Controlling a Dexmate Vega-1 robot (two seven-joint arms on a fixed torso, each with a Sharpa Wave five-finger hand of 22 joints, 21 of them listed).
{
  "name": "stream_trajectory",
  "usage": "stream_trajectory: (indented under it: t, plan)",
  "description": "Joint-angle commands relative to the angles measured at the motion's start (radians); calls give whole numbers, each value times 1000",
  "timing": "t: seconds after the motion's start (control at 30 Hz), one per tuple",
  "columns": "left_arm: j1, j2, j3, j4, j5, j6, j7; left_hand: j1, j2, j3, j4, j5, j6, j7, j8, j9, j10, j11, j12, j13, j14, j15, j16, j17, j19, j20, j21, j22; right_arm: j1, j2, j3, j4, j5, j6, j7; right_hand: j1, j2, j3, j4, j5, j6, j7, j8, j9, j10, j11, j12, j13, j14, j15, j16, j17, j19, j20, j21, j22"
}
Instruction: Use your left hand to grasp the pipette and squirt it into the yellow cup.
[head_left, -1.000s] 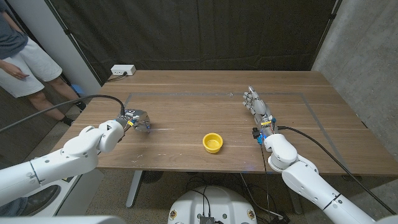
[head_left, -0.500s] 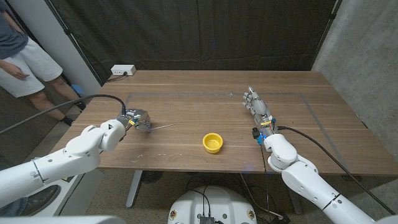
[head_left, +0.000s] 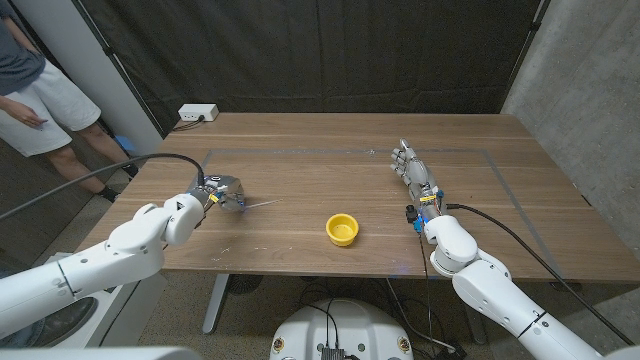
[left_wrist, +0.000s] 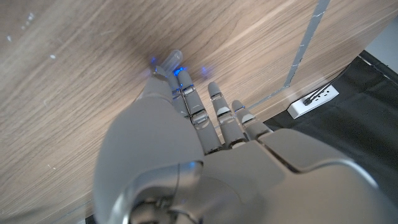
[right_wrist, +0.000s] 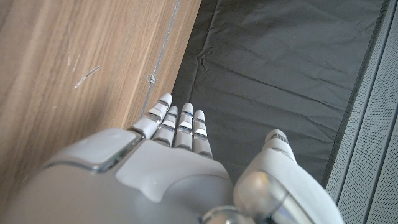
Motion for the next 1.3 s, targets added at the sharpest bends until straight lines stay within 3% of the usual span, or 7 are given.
stream_trajectory:
  t: [0.03,0.33,0.77,1.3]
  plan:
    - [19,12,-37,-24,6,28,73,-8,3,3,5,-3,12,-3,4,8,12,-3,-2,1,13,-93,5,1,10,-4,6,0,-6,2,5,1,-1,12,-2,7,9,-4,-1,-3,4,-2,-1,1,4,2,4,5,6,2,0,4,-1,5,6,3]
    - [12,19,-46,-31,13,21,85,-15,0,9,14,-5,-8,-7,-8,8,-7,-9,-11,5,10,-85,0,1,12,10,5,0,-16,2,10,-3,-2,22,-8,8,10,-4,-2,-3,4,-2,-1,1,5,2,5,5,6,1,0,4,-1,5,6,3]
    - [35,38,-73,-44,-2,8,121,-12,-3,20,16,-5,-1,-5,-8,9,1,-7,-7,8,19,-87,-1,1,19,7,6,0,-23,2,13,-12,-11,28,-15,9,11,-5,-2,-3,5,-3,-1,1,5,1,4,5,5,0,0,4,-1,5,6,3]
    - [162,156,-204,-122,3,4,290,-11,-6,30,18,-6,3,-10,-9,9,3,-14,-8,9,24,-97,-3,0,23,5,5,0,-39,11,15,-17,-32,64,-24,9,12,-5,-2,-3,5,-2,-1,1,5,4,4,5,6,1,0,4,-2,5,6,3]
